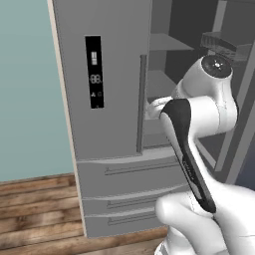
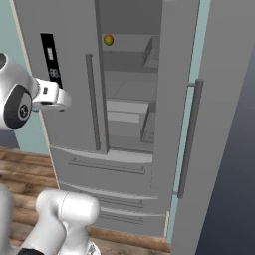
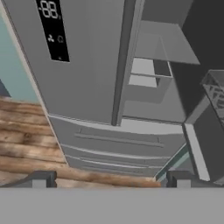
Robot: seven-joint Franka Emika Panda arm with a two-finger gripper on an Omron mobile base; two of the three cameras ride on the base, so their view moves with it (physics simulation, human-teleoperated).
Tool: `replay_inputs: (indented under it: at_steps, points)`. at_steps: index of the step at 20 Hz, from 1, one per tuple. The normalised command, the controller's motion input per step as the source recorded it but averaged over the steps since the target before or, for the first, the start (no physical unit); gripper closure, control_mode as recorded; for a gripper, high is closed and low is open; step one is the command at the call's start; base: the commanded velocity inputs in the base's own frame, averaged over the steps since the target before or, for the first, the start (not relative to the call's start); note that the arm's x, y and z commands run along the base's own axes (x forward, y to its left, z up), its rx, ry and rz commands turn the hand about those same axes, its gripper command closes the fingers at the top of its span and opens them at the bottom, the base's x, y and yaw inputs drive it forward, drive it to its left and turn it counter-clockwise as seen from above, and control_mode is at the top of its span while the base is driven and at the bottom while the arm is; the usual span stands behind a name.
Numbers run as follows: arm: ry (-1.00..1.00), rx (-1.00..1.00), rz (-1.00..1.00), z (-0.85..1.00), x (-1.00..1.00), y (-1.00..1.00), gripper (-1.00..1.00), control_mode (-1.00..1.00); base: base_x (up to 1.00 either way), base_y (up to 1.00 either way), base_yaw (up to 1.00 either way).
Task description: Retrieve the mango and peach from the fridge and place them into the bowl on the dining table.
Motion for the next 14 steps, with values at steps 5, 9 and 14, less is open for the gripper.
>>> replay_inputs:
  at_steps: [5, 9, 14]
  points:
    - [-0.01, 0.02, 0.17, 0.0, 0.75, 0.0, -1.0, -1.0, 0.0, 0.0, 0.0]
    - [-0.01, 0.0, 0.0, 0.0, 0.67, -0.01, -1.0, -1.0, 0.0, 0.0, 0.0]
    - [-0.02, 0.0, 0.0, 0.0, 0.73, 0.0, -1.0, -1.0, 0.0, 0.0, 0.0]
